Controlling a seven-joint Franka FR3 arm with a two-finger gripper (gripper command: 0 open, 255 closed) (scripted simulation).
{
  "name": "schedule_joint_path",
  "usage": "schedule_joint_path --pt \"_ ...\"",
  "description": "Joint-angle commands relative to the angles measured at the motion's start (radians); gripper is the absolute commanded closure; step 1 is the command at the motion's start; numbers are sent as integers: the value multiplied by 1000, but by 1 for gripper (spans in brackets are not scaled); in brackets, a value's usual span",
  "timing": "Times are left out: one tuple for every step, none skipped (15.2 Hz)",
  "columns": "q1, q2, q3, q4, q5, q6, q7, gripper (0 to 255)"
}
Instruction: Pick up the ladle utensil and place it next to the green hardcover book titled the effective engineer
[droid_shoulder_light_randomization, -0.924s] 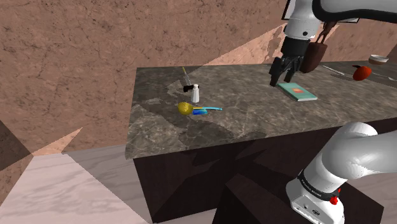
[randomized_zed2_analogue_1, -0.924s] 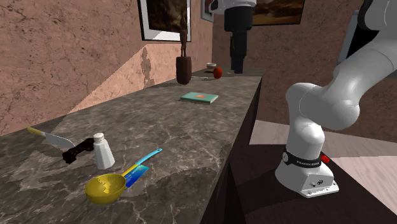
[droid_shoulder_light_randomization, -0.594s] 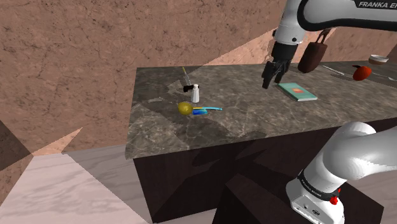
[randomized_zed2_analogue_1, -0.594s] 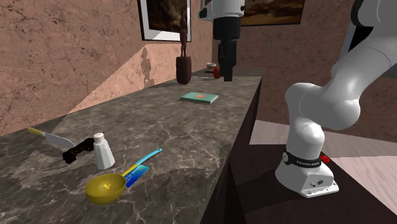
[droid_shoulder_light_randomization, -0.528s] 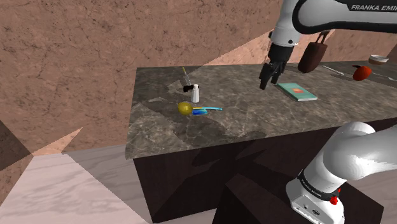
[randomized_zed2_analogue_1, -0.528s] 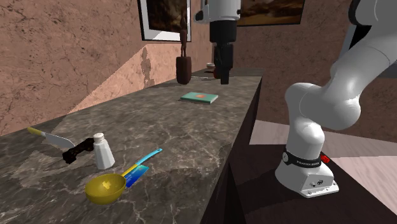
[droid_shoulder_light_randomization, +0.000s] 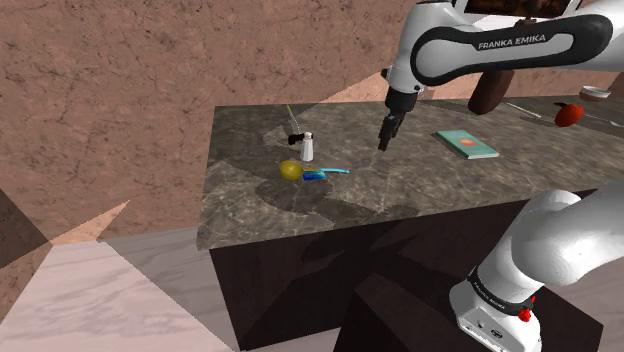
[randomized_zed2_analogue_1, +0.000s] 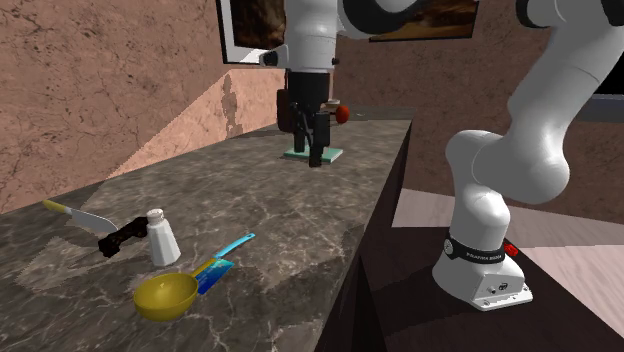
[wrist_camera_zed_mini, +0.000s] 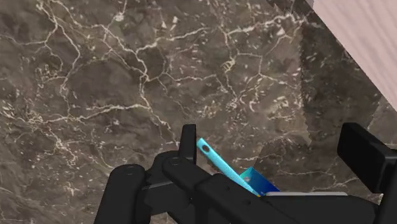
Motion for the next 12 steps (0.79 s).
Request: schedule_joint_path --pt "19 71 -5 16 -8 72 -64 0" --pt "28 103 -6 24 -11 103 -93 0" --pt "36 136 -7 33 -13 134 -121 0" --pt "45 168 -7 43 -16 164 -150 0" --pt "53 201 -6 53 -18 193 -178 0" --pt "61 233 -5 65 -20 221 -206 0" --pt "69 266 -4 78 -21 248 -234 0" --pt "77 298 -2 91 -23 274 -261 0" --pt "84 330 0 105 -24 300 -288 0" --pt "92 362 3 119 -26 324 -315 0" --pt "99 394 7 135 -27 348 -341 0" --pt "105 426 11 151 -29 371 -367 0"
